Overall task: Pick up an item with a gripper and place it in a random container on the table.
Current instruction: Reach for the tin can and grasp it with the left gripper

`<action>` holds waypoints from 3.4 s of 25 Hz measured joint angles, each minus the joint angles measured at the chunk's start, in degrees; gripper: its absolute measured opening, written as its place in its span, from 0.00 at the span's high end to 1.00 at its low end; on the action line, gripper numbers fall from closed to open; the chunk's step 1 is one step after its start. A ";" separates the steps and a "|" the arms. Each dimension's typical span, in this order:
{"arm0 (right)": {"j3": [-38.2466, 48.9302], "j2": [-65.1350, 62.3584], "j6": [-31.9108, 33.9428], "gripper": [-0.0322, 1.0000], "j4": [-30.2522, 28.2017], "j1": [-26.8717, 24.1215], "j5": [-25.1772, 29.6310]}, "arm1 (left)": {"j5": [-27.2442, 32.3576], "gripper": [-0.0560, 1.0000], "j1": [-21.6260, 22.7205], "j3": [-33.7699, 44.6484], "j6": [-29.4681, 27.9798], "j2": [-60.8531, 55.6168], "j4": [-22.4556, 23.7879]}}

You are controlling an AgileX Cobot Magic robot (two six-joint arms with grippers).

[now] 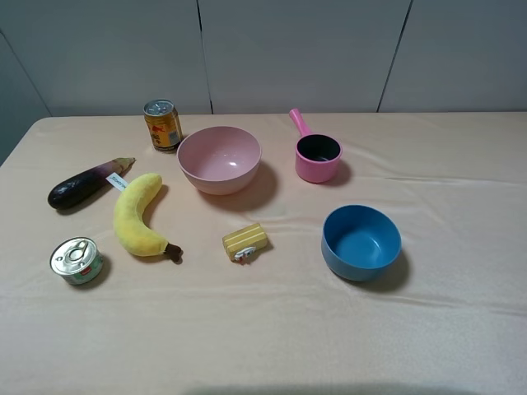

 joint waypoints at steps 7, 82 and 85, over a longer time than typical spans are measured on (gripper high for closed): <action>0.00 0.00 0.00 0.30 0.00 0.00 0.00 | 0.00 0.01 0.00 0.00 0.00 0.00 0.00; 0.00 0.00 0.00 0.30 0.00 0.00 0.00 | -12.48 0.01 -0.32 -1.31 3.54 20.67 0.00; 0.00 0.00 0.00 0.30 0.00 0.00 0.00 | -14.77 0.01 -2.76 -1.31 3.97 24.55 0.00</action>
